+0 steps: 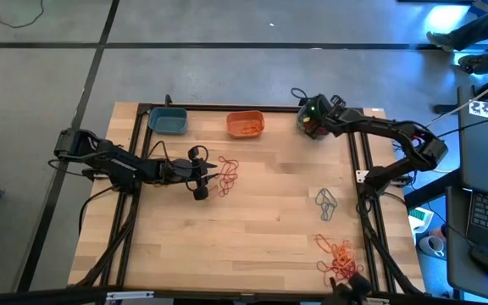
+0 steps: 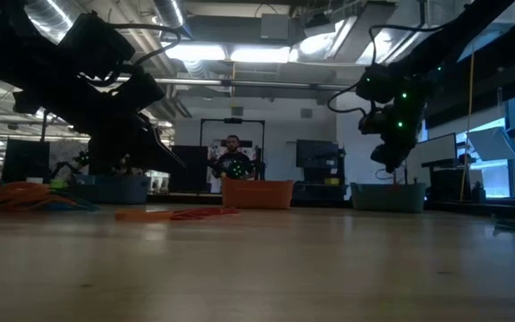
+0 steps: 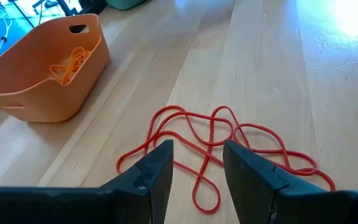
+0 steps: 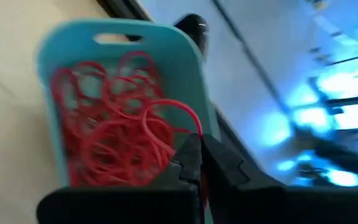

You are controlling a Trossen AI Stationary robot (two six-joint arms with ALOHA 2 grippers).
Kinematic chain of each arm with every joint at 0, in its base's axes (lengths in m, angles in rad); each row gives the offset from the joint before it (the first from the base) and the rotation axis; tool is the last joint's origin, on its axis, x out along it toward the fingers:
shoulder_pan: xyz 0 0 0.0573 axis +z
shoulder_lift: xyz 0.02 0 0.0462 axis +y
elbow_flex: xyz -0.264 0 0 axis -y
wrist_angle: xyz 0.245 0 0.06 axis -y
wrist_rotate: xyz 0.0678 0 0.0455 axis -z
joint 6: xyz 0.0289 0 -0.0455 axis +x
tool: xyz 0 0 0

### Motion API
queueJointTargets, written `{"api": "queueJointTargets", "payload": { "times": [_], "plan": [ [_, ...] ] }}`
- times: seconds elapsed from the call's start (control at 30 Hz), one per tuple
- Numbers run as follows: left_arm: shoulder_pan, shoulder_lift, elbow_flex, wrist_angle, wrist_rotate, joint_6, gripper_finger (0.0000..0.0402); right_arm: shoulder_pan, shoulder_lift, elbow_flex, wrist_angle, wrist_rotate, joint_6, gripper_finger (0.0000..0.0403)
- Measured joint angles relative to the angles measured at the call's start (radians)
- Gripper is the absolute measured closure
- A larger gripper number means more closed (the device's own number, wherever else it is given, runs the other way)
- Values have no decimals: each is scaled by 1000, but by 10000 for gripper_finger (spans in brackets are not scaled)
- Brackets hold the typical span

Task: Sort rubber bands into baskets
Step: Put the red rubber band into the green bin

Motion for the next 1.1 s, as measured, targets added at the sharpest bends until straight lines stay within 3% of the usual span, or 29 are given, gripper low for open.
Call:
{"api": "queueJointTargets", "payload": {
  "times": [0.17,0.43,0.57,0.83,1.1],
  "plan": [
    [0,0,0,2,0,0,263,-42,0,0,-7,-152,92,369],
    [0,0,0,2,0,-1,263,-44,0,7,-34,-115,121,235],
    [0,0,0,2,5,-1,263,-18,-5,37,-69,-208,143,199],
    [0,0,0,2,51,-8,263,199,-19,41,86,-492,162,206],
    [0,0,1,2,54,-15,263,429,58,41,320,-573,165,221]
  ]
}}
